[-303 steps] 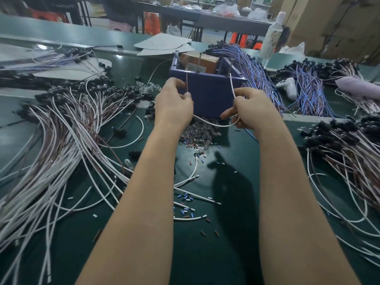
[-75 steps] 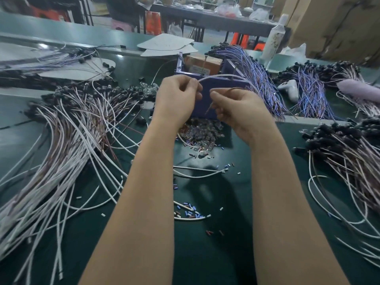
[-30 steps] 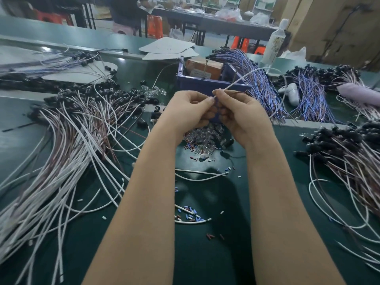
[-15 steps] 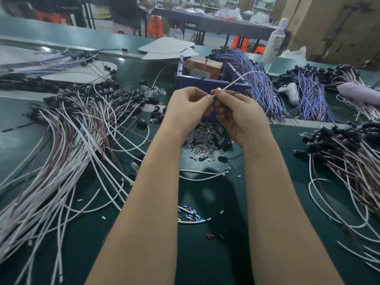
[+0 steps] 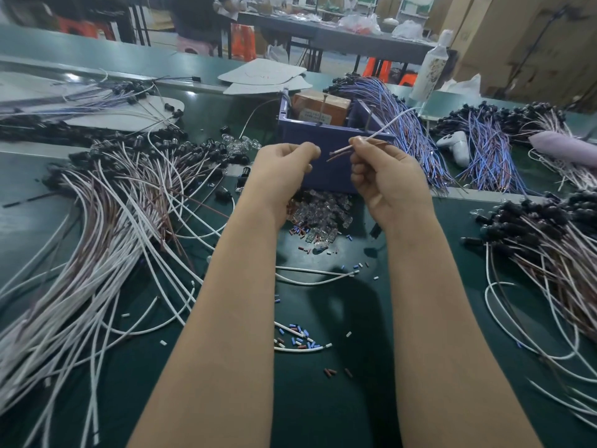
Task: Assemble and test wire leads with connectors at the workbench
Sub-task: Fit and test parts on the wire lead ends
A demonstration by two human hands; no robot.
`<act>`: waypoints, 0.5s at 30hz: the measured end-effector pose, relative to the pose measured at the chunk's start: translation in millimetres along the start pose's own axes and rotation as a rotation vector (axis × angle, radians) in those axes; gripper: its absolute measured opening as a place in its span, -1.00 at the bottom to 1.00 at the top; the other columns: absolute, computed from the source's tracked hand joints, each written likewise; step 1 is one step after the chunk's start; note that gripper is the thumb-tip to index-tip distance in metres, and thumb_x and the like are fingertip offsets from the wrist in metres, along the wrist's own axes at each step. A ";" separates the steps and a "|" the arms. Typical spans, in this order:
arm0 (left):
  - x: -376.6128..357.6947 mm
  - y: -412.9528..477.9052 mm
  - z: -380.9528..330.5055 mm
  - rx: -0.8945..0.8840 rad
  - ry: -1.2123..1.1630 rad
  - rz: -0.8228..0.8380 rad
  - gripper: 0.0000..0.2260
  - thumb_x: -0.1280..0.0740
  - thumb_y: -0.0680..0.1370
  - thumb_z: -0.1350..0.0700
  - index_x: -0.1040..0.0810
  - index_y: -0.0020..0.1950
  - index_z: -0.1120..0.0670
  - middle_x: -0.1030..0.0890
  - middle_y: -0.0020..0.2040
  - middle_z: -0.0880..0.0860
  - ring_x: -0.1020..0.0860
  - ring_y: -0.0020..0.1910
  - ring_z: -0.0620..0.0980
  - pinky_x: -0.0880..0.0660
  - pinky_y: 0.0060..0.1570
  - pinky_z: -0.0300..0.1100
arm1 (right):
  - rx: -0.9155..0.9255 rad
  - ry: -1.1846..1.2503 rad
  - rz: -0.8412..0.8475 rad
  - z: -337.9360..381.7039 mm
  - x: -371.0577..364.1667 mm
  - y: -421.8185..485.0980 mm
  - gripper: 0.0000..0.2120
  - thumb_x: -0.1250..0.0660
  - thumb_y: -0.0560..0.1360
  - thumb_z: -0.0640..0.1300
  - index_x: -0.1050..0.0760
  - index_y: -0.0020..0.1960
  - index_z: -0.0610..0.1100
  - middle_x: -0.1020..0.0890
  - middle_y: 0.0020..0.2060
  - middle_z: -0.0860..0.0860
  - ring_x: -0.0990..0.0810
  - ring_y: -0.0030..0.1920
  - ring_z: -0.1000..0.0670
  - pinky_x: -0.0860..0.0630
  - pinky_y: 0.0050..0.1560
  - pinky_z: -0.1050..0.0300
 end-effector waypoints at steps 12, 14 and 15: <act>-2.1 -3.7 -3.1 -0.343 0.369 0.056 -0.93 -0.37 0.53 0.10 -0.62 -0.05 0.07 -0.61 -0.19 -0.05 -0.54 -0.15 -0.12 -0.49 -0.05 -0.22 | -0.034 -0.019 0.060 0.9 0.0 -2.1 -0.91 -0.35 0.51 -0.26 -0.55 -0.17 -0.25 -0.54 -0.53 0.03 -0.42 -0.52 0.15 -0.38 -0.49 0.34; -1.7 -2.6 -2.6 -0.369 0.428 0.049 -0.95 -0.37 0.53 0.10 -0.61 -0.07 0.06 -0.59 -0.20 -0.09 -0.53 -0.19 -0.15 -0.48 -0.04 -0.23 | -0.032 -0.040 0.072 0.1 0.1 -2.1 -0.91 -0.34 0.51 -0.26 -0.55 -0.16 -0.25 -0.53 -0.54 0.04 -0.41 -0.53 0.15 -0.36 -0.49 0.34; -1.6 -1.9 -2.4 -0.379 0.453 0.049 -0.96 -0.37 0.53 0.10 -0.60 -0.09 0.05 -0.57 -0.22 -0.12 -0.51 -0.23 -0.18 -0.46 -0.08 -0.24 | -0.032 -0.053 0.075 -0.5 0.3 -1.8 -0.91 -0.34 0.51 -0.26 -0.55 -0.16 -0.25 -0.52 -0.54 0.05 -0.40 -0.53 0.15 -0.35 -0.49 0.34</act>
Point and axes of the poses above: each hand's wrist, its own y-axis towards the middle knuckle, its own x-axis out of the back of the hand, z = x × y, the point moved 1 cm from there along y, towards the middle knuckle
